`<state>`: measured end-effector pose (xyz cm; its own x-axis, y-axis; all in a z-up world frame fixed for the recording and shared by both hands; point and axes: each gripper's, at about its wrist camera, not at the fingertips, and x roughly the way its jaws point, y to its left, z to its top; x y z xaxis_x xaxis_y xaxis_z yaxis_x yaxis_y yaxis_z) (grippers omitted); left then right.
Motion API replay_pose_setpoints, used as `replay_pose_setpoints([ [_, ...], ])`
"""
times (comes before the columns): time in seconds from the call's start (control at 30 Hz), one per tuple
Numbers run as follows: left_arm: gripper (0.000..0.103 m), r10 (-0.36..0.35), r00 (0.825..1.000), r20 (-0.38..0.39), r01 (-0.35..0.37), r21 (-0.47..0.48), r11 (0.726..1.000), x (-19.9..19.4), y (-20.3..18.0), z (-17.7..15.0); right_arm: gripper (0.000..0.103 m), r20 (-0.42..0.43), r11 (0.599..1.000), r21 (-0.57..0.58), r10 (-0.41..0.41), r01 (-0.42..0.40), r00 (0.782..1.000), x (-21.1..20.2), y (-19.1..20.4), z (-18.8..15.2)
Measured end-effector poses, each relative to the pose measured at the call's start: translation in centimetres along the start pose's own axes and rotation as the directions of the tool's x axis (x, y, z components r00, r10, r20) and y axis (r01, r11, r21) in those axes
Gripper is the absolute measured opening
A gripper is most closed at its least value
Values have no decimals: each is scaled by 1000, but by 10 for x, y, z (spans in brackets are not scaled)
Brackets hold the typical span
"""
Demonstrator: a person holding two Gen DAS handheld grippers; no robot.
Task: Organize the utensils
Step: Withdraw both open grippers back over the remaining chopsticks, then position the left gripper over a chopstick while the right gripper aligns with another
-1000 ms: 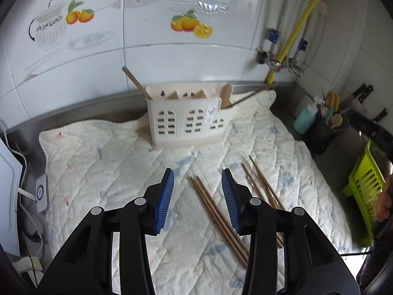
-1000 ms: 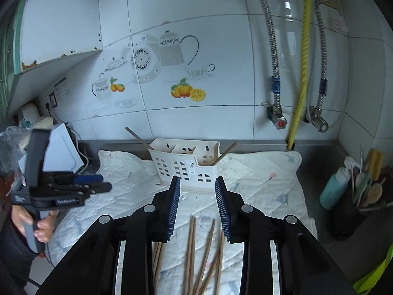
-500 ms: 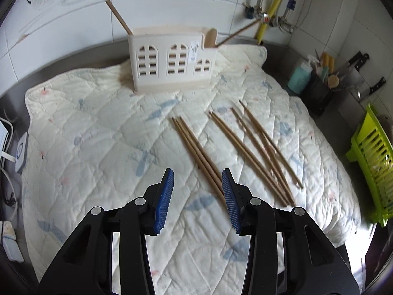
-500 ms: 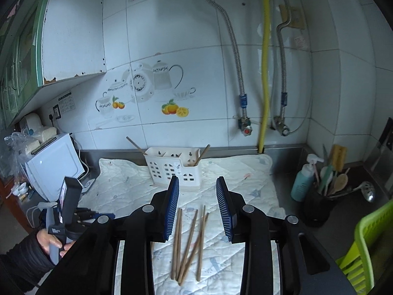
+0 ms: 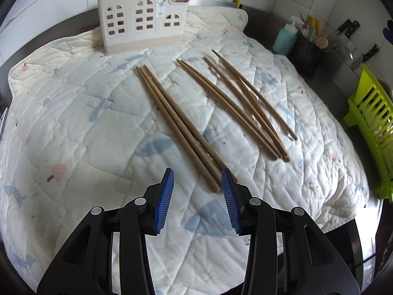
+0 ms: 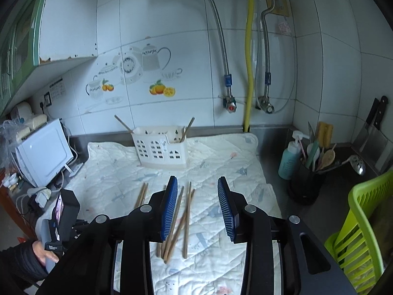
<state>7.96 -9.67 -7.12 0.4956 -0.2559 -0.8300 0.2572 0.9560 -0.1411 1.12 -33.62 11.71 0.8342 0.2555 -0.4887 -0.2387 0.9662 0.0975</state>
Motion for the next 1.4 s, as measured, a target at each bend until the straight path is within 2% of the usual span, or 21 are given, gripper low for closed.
replay_pose_setpoints([
  [0.07, 41, -8, 1000, -11, 7, -10, 1000, 7, -2, -4, 35, -5, 1000, 11, 8, -8, 1000, 3, 0, -8],
  [0.17, 39, 19, 1000, -15, -19, -12, 1000, 14, -2, -7, 36, -20, 999, 29, 21, -20, 1000, 10, 0, -18],
  [0.33, 38, -4, 1000, -6, 3, -45, 999, 14, 5, -9, 36, -44, 999, 40, 25, -23, 999, 20, 0, -30],
  [0.4, 35, -12, 1000, 0, 12, -60, 998, 14, 8, -9, 36, -47, 999, 41, 16, -14, 999, 23, 1, -33],
  [0.7, 34, 12, 1000, 6, -12, -102, 995, 17, 10, -6, 36, -68, 1000, 24, -17, 19, 998, 38, 5, -45],
  [0.8, 32, 60, 998, 17, -57, -117, 991, 19, 7, -3, 36, -85, 999, 28, -17, 19, 996, 46, 7, -53],
  [0.9, 32, 162, 986, 35, -157, -113, 981, 18, 1, 0, 36, -101, 999, 33, -24, 27, 995, 53, 7, -60],
  [0.93, 30, 180, 983, 38, -174, -124, 977, 19, 2, 0, 36, -106, 999, 35, -25, 29, 994, 55, 7, -62],
  [0.97, 24, 207, 978, 29, -202, -134, 970, 21, 4, 1, 36, -112, 999, 37, -25, 30, 993, 58, 8, -64],
  [1.0, 24, 215, 977, 15, -210, -152, 966, 23, 8, 1, 36, -119, 999, 40, -25, 30, 993, 60, 8, -67],
  [1.1, 24, 198, 980, 25, -190, -180, 965, 22, 9, 3, 36, -144, 998, 54, -14, 22, 989, 70, 9, -75],
  [1.17, 24, 162, 986, 43, -150, -206, 967, 18, 11, 2, 36, -156, 998, 51, -16, 24, 988, 76, 11, -80],
  [1.27, 24, 160, 986, 56, -146, -198, 969, 12, 9, -3, 36, -161, 999, 48, -13, 21, 987, 78, 12, -84],
  [1.4, 24, 105, 993, 59, -91, -203, 975, 9, 8, -8, 36, -162, 998, 58, -10, 20, 987, 80, 9, -86],
])
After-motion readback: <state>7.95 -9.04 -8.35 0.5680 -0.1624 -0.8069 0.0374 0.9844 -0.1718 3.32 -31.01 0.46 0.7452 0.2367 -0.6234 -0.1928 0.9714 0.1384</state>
